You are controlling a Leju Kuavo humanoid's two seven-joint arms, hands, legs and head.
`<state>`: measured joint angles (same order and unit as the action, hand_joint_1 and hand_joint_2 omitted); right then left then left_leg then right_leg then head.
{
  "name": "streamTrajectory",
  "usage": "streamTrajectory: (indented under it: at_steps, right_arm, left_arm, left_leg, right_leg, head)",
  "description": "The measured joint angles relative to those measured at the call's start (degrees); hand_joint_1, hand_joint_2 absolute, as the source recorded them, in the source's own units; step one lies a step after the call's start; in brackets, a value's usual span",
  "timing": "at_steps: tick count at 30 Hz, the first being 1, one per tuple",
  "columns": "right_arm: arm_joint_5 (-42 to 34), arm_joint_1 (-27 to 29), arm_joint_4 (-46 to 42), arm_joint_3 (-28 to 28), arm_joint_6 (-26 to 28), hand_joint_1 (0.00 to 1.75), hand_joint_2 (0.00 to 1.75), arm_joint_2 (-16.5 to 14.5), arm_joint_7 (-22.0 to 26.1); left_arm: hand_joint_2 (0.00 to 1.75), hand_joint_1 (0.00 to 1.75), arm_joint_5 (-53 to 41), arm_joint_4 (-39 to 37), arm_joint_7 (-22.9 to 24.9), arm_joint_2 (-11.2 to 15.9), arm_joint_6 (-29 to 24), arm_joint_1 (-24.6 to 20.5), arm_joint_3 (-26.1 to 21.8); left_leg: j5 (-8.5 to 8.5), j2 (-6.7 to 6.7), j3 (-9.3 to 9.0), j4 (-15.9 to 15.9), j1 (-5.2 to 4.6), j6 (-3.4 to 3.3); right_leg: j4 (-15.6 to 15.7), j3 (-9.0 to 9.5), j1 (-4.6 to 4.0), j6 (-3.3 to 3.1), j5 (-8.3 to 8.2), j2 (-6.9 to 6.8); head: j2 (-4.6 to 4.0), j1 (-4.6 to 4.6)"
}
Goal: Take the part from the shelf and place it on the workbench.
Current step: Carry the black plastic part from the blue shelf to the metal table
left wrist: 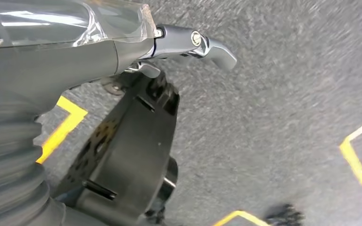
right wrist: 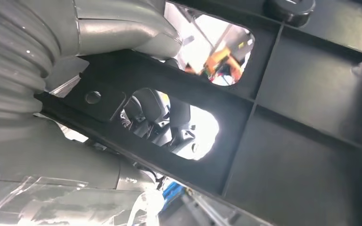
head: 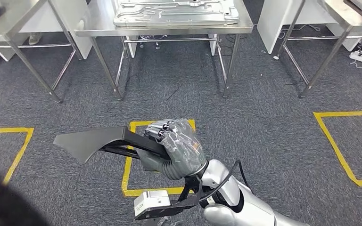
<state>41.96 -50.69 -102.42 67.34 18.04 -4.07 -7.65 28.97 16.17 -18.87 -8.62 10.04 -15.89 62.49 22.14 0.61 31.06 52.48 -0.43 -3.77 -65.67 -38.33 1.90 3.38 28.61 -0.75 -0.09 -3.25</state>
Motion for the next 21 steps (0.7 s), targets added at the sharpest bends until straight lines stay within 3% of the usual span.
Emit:
streamTrajectory:
  at_steps: [2,3,5,7,9,10,11,13,15,17,18,19,21]
  right_arm:
    - [-0.1,0.4,0.1,0.0,-0.3,1.75,1.75,0.2,0.0]
    - [-0.1,0.6,0.2,0.0,-0.4,1.75,1.75,0.3,0.0]
    - [-0.2,0.8,0.3,0.0,-0.6,1.75,1.75,0.4,0.0]
    - [-0.5,0.9,0.5,0.0,-0.7,1.75,1.75,0.4,0.0]
    - [-0.8,1.0,0.6,0.0,-0.7,1.75,1.75,0.5,0.1]
    - [-0.9,1.1,0.7,0.0,-0.7,1.75,1.75,0.4,0.1]
    - [-1.0,1.1,0.8,0.0,-0.7,1.75,1.75,0.4,0.2]
    - [-1.4,1.2,0.9,0.0,-0.7,1.75,1.75,0.4,0.3]
    - [-1.7,1.3,1.1,0.0,-0.8,1.75,1.75,0.3,0.4]
    - [-1.9,1.7,1.3,0.0,-0.9,1.75,1.75,0.4,0.5]
    - [-1.9,1.9,1.4,0.0,-0.8,1.75,1.75,0.4,0.5]
    - [-1.9,2.2,1.4,0.0,-0.7,1.75,1.75,0.4,0.5]
    - [-1.9,2.3,1.4,0.0,-0.5,1.75,1.75,0.4,0.5]
  left_arm:
    - [1.75,0.00,0.0,0.0,0.1,0.0,0.1,0.2,0.0]
    - [1.75,0.00,0.0,0.0,0.1,0.0,0.2,0.3,0.0]
    - [1.75,0.00,0.1,0.0,0.1,-0.1,0.2,0.5,0.0]
    - [1.75,0.00,0.2,0.0,0.1,-0.2,0.2,0.5,0.0]
    - [1.75,0.00,0.3,0.0,0.0,-0.4,0.2,0.5,0.0]
    - [1.75,0.00,0.3,0.0,0.0,-0.4,0.1,0.5,0.0]
    - [1.75,0.00,0.3,0.0,0.0,-0.5,0.0,0.6,0.0]
    - [1.75,0.00,0.3,0.0,-0.2,-0.6,-0.1,0.6,-0.1]
    - [1.75,0.00,0.1,0.0,-0.4,-0.6,-0.1,0.3,-0.1]
    - [1.75,0.00,-0.2,0.0,-0.4,-0.6,-0.2,0.3,-0.1]
    - [1.75,0.00,-0.3,0.1,-0.4,-0.6,-0.2,0.3,-0.1]
    - [1.75,0.00,-0.5,0.1,-0.4,-0.6,-0.1,0.3,-0.1]
    - [1.75,0.00,-1.0,0.1,-0.3,-0.6,0.0,0.2,-0.1]
  left_leg:
    - [0.34,1.41,-0.38,0.0,-0.04,-0.29]
    - [0.61,2.20,-0.62,0.1,0.00,-0.25]
    - [1.43,3.75,-1.14,0.6,0.21,0.17]
    - [2.80,5.05,-1.10,1.8,0.28,0.93]
    - [3.80,5.87,-0.78,2.6,0.33,1.57]
    - [3.99,6.14,-0.76,2.5,0.47,1.79]
    - [4.16,5.99,-0.72,2.6,0.60,1.99]
    - [5.50,3.78,0.34,5.0,0.67,2.66]
    - [8.32,1.05,3.91,11.9,0.83,3.44]
    - [10.06,0.26,8.12,18.7,1.30,3.97]
    - [9.51,0.15,9.05,19.6,1.48,4.10]
    - [7.92,0.05,8.78,18.0,1.62,4.13]
    - [3.39,-0.33,5.59,10.1,1.66,3.85]
  right_leg:
    - [-6.4,-3.92,-0.01,0.23,1.56,0.53]
    - [-6.8,-4.68,0.06,0.40,0.71,0.65]
    - [-1.1,-2.93,0.35,0.76,-3.52,1.15]
    - [6.0,0.11,0.78,0.85,-6.52,2.96]
    - [8.4,1.21,0.71,0.21,-6.59,3.86]
    - [8.3,1.20,0.52,-0.34,-6.44,3.42]
    - [8.3,1.27,0.47,-0.77,-6.33,3.08]
    - [8.5,1.57,0.66,-1.60,-6.12,2.53]
    - [8.5,1.93,0.80,-2.12,-5.76,1.99]
    - [8.5,2.26,0.81,-2.19,-5.37,1.43]
    - [8.5,2.49,0.81,-2.11,-5.15,1.21]
    - [8.5,2.79,0.82,-1.98,-4.93,1.05]
    - [8.5,3.47,0.83,-1.62,-4.50,0.83]
  head:
    - [0.00,0.01]
    - [0.00,0.01]
    - [0.00,0.01]
    - [-0.01,0.02]
    - [-0.01,0.02]
    - [-0.01,0.01]
    - [0.00,0.01]
    - [0.00,-0.03]
    - [0.00,-0.06]
    - [0.00,-0.05]
    - [0.00,-0.05]
    - [0.00,-0.05]
    - [0.00,-0.06]
